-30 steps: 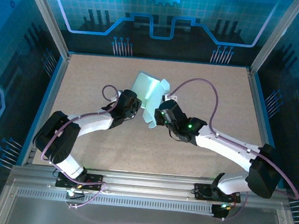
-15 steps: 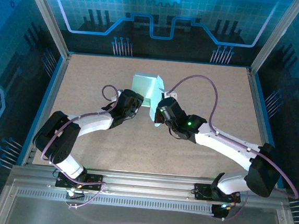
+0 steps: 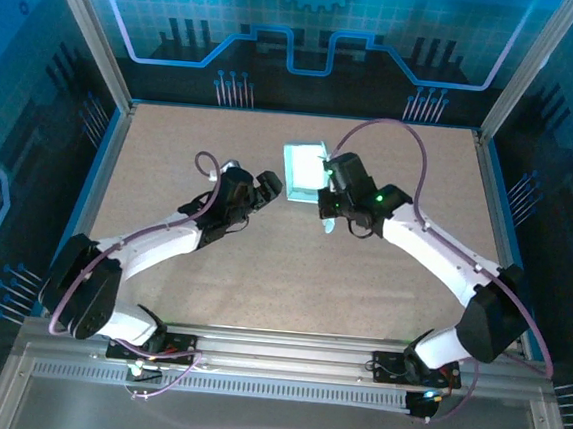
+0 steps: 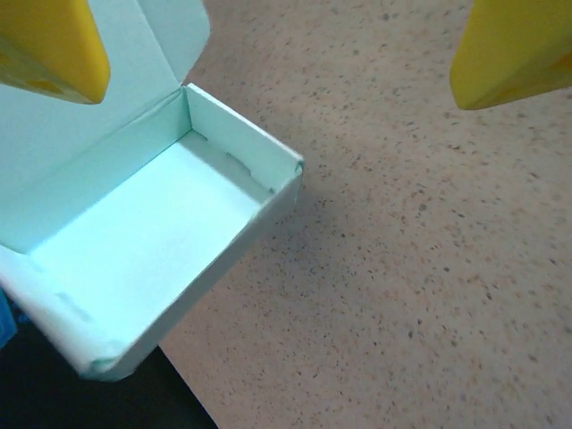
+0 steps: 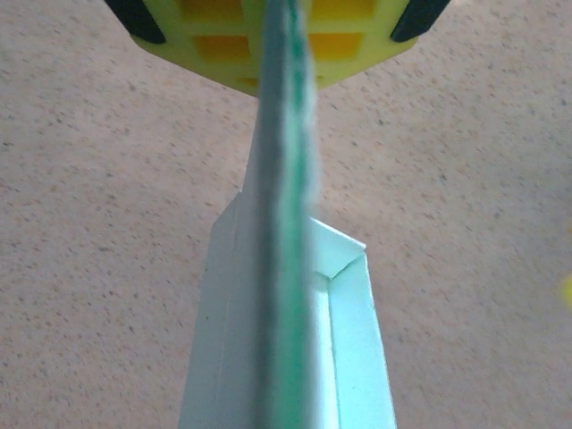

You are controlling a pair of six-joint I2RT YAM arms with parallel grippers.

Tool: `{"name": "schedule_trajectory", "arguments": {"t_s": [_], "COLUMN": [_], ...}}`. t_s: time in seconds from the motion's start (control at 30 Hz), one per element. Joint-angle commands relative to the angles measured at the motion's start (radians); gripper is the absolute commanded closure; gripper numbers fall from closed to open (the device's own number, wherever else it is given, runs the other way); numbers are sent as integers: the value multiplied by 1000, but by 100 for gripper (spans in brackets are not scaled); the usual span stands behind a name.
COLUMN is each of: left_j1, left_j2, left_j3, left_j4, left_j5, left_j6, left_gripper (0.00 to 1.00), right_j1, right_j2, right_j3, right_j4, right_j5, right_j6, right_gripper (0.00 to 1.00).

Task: Fold the paper box

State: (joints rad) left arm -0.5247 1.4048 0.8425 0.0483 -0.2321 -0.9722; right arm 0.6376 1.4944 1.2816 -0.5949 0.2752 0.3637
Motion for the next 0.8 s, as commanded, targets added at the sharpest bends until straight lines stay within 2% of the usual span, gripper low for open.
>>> {"name": "schedule_trajectory", "arguments": {"t_s": [0.0, 0.13, 0.23, 0.5, 0.7, 0.77], "left_j1": [-7, -2, 7, 72, 72, 72], "left_j2": [-56, -82, -88, -61, -37, -33], "left_j3": [49, 87, 104, 128, 135, 133], "left_j4": [-144, -277, -320, -357, -355, -352], "left_j5": [12, -43, -30, 146, 183, 197], "left_j6": [390, 598, 681, 691, 686, 681], "left_gripper": [1, 1, 1, 1, 1, 1], "right_j1": [-42, -91, -140, -147, -143, -142], "right_j2": [26, 36, 62, 192, 313, 365], "right_j3": [105, 195, 275, 390, 516, 574], "right_j4": [-238, -406, -550, -851, -915, -936], "right_j5": [-82, -137, -213, -279, -272, -261], "right_j6": [-230, -380, -445, -703, -798, -801], "right_gripper": [100, 100, 100, 100, 100, 92]}}
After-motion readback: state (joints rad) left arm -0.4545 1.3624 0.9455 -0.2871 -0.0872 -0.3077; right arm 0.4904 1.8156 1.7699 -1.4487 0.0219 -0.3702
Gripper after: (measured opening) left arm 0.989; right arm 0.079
